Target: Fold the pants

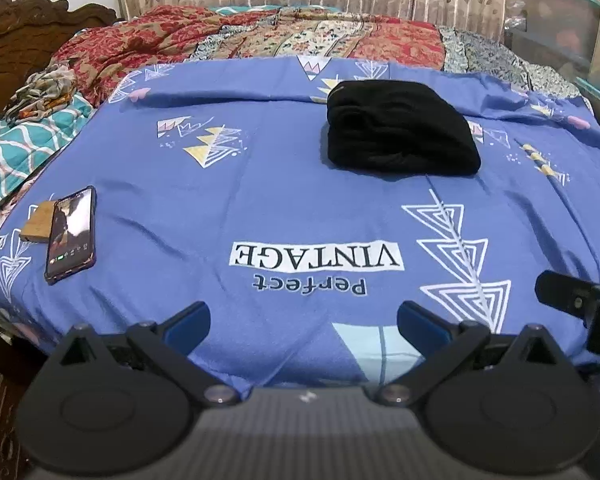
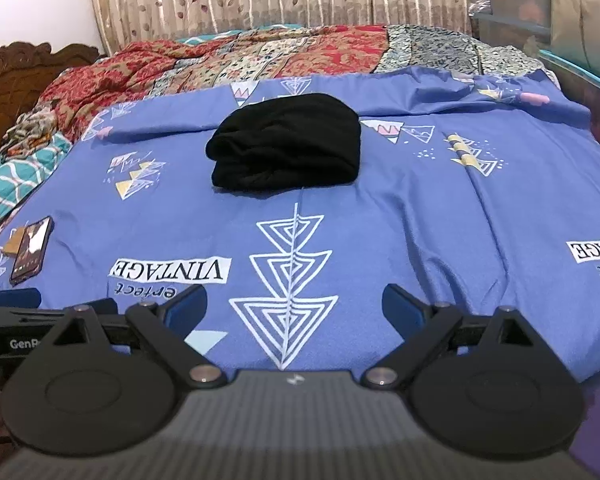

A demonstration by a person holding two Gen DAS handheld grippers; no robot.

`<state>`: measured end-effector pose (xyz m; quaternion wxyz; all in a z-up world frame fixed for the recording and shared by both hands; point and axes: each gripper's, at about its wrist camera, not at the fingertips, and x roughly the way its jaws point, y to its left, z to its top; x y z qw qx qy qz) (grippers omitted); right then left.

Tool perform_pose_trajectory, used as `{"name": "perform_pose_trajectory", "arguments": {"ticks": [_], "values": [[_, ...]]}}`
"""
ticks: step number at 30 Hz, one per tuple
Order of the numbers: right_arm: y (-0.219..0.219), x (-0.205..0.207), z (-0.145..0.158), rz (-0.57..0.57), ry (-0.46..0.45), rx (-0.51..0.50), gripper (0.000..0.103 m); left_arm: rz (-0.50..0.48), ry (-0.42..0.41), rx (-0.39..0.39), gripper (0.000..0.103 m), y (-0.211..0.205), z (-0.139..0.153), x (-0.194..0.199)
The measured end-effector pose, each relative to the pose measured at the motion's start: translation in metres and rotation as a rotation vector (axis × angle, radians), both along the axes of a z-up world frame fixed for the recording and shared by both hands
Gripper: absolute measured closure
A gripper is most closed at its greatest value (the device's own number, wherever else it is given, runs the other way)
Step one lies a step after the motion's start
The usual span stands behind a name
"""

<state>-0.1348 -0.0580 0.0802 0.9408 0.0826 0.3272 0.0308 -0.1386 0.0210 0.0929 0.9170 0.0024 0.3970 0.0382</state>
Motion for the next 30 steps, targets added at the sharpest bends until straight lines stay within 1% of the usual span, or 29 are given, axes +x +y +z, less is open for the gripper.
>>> {"name": "perform_pose_trajectory", "arguments": {"ticks": [7,10,15,21,27,30], "values": [[0.000,0.000,0.001,0.007,-0.002,-0.010,0.007,0.022,0.006,0.019,0.000,0.002,-0.002,0.002],[-0.002,0.001,-0.001,0.006,0.004,-0.006,0.007,0.029,0.032,0.028,0.000,0.003,-0.005,0.005],[-0.004,0.003,-0.003,0.005,0.024,0.001,0.007,0.040,0.084,0.020,0.000,0.006,-0.012,0.009],[-0.008,0.005,-0.007,-0.002,0.049,0.022,0.007,0.038,0.119,0.033,0.000,0.003,-0.017,0.010],[-0.011,0.006,-0.009,0.008,0.061,0.030,0.007,0.025,0.122,0.037,0.000,0.003,-0.018,0.012],[-0.013,0.006,-0.008,0.006,0.051,0.028,0.007,0.018,0.113,0.044,0.000,0.002,-0.016,0.014]]}}
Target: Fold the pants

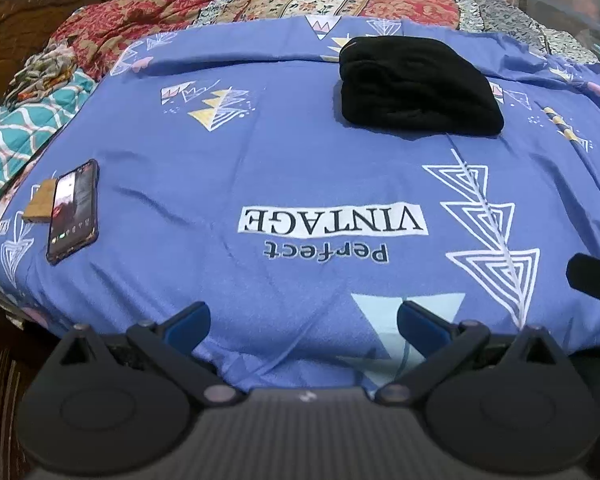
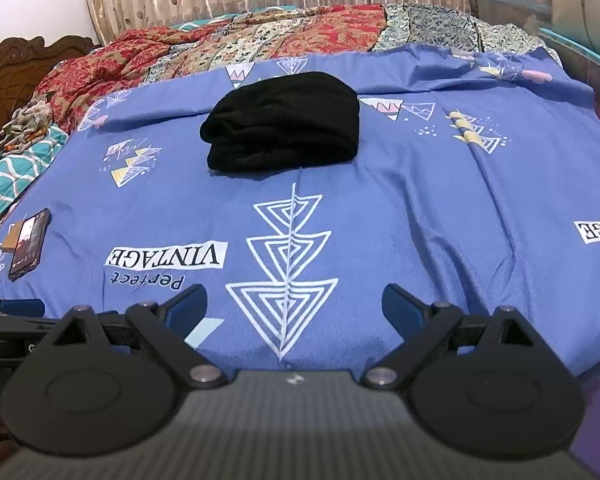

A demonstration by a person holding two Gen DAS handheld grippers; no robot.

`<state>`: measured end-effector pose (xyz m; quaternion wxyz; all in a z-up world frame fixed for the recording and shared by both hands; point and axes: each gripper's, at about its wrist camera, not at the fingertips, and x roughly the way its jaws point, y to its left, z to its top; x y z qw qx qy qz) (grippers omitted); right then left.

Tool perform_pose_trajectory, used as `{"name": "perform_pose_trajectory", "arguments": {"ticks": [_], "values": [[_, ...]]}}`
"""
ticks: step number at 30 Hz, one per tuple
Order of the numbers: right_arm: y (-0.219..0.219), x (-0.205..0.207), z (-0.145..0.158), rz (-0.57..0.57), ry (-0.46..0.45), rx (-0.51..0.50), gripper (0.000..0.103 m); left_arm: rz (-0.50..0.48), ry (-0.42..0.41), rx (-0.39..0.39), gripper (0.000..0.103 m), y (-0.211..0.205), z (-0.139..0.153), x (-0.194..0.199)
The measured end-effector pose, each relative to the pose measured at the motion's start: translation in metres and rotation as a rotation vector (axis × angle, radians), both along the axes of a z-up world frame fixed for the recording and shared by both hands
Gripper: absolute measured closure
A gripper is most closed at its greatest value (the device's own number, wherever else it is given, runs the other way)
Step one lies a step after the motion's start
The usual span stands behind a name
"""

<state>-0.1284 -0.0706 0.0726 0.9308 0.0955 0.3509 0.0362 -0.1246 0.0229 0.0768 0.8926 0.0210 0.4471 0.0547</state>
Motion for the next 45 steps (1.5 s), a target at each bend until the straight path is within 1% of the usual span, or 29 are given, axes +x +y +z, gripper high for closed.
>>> {"name": "perform_pose_trajectory", "arguments": {"ticks": [6,17,33,45], "values": [[-0.004,0.000,0.003,-0.011,-0.018,-0.007,0.007,-0.006,-0.016,0.019,0.000,-0.002,0.005,0.007],[-0.008,0.006,-0.002,-0.004,0.008,0.010,0.007,0.000,0.006,0.026,0.000,-0.003,0.001,0.010],[-0.011,0.013,-0.012,0.012,0.057,0.033,0.007,0.006,0.074,0.009,0.000,-0.003,-0.014,0.014],[-0.012,0.021,-0.015,0.025,0.075,0.028,0.007,0.004,0.099,0.010,0.000,-0.003,-0.021,0.023]]}}
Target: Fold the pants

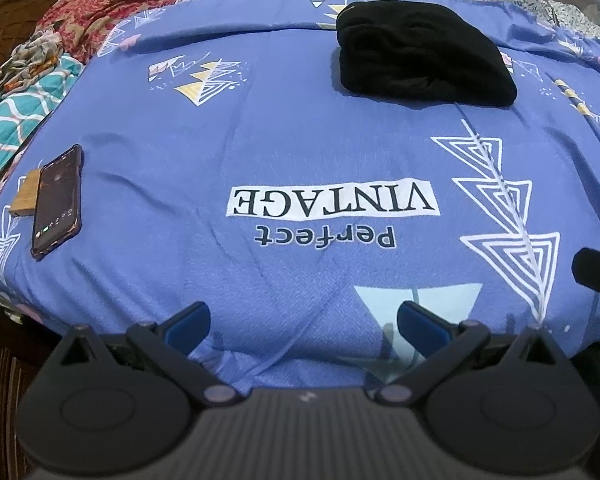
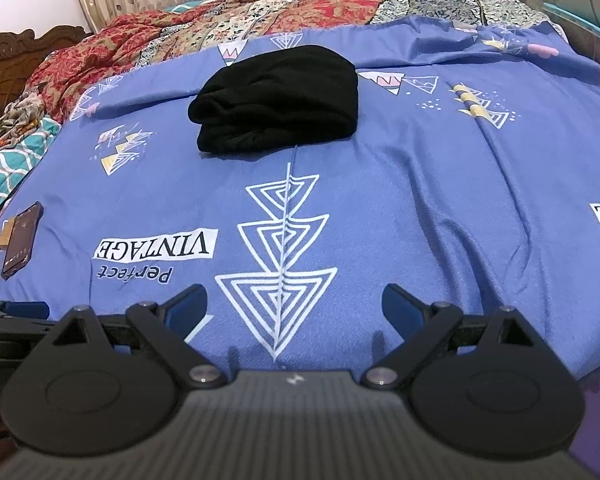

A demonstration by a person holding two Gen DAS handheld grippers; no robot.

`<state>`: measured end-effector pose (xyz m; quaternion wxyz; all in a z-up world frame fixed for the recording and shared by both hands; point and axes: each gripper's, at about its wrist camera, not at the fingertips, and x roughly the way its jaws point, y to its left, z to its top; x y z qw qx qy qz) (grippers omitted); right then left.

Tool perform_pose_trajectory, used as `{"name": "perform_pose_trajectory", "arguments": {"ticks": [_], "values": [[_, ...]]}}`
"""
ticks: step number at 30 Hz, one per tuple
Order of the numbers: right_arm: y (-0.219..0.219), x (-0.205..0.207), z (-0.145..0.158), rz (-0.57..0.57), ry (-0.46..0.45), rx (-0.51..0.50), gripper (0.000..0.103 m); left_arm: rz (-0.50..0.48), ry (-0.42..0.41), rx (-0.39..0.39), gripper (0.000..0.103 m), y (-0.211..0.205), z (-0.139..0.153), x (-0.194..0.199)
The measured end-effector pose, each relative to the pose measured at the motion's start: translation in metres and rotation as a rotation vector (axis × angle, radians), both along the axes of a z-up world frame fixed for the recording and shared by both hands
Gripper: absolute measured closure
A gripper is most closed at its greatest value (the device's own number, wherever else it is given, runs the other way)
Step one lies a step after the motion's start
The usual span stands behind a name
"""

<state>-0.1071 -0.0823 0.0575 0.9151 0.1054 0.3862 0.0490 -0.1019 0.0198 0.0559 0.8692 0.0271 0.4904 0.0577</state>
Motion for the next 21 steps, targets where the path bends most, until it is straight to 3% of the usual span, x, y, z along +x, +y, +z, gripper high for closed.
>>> {"name": "perform_pose_trajectory", "arguments": {"ticks": [21], "values": [[-0.0010,0.0019,0.0008,0.003,-0.006,-0.005,0.007,0.006,0.002,0.006,0.000,-0.0014,0.0001,0.0012]]}}
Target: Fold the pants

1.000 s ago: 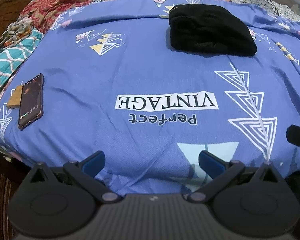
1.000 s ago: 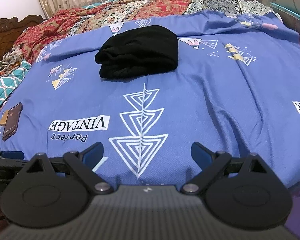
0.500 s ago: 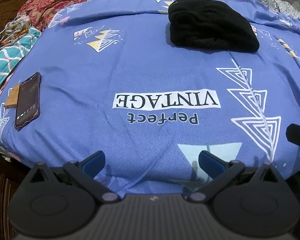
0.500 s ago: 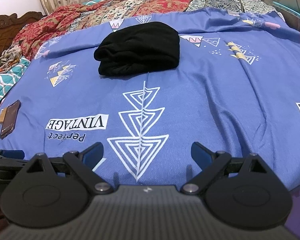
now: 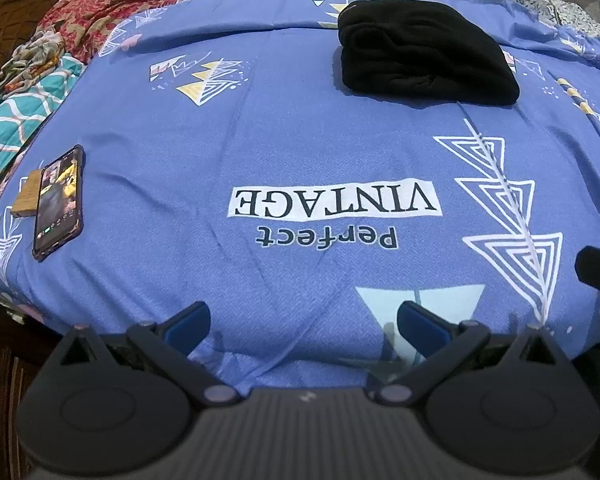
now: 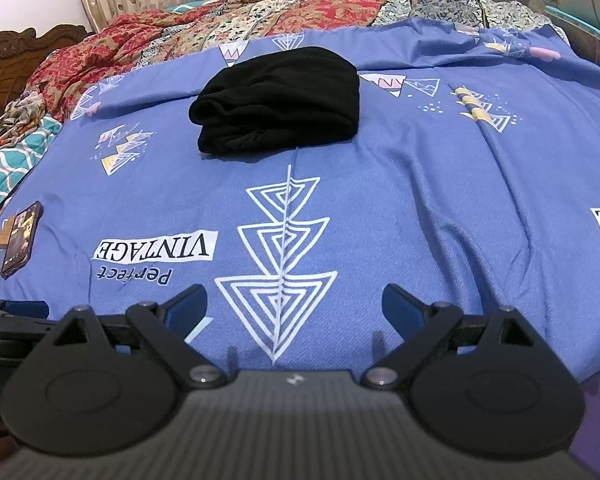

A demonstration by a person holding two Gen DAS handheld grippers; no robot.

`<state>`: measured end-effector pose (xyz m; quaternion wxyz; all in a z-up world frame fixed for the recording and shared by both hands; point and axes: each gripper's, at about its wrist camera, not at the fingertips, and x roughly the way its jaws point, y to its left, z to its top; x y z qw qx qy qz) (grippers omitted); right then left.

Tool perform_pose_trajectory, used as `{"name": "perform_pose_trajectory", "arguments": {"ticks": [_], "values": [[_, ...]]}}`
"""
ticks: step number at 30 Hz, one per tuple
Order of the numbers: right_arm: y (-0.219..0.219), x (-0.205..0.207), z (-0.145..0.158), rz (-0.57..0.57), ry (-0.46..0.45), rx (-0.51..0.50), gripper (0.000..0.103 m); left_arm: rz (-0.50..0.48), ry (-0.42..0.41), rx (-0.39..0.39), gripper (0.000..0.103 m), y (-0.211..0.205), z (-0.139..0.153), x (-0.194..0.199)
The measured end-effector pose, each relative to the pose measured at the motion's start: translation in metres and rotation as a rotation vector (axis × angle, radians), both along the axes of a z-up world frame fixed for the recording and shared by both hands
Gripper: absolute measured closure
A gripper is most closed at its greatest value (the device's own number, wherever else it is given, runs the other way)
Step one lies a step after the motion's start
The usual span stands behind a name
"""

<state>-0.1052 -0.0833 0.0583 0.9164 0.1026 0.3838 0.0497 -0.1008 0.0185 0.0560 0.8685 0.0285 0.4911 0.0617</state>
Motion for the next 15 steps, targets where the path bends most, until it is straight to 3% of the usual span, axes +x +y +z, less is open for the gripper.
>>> {"name": "perform_pose_trajectory", "arguments": {"ticks": [15], "values": [[0.001,-0.012,0.008,-0.004,-0.040,0.000,0.007,0.009,-0.031,0.012,0.000,-0.001,0.010,-0.012]]}}
